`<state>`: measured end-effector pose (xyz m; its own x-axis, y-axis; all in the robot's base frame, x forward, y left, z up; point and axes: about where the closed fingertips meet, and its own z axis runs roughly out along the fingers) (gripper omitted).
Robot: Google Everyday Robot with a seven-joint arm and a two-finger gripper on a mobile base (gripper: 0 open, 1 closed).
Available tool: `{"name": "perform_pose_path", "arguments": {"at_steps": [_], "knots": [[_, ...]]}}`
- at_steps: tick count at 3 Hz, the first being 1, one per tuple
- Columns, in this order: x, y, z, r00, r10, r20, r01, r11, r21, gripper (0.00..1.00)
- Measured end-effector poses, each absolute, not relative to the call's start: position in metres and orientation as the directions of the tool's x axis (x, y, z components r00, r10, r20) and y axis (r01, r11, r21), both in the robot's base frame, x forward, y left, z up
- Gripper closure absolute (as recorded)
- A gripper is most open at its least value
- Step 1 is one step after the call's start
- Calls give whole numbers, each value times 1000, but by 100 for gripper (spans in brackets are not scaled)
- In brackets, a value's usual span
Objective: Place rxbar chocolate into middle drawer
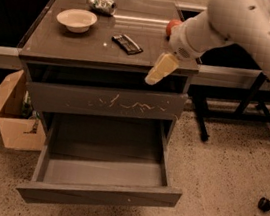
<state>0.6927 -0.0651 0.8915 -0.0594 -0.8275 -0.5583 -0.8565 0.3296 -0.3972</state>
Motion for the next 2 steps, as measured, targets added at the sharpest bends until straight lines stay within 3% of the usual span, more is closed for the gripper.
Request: {"name": "perform_pose_path", "arguments": {"at_steps": [2], "knots": [[694, -101, 915, -68, -637, -768, -848, 443, -292, 0]]}}
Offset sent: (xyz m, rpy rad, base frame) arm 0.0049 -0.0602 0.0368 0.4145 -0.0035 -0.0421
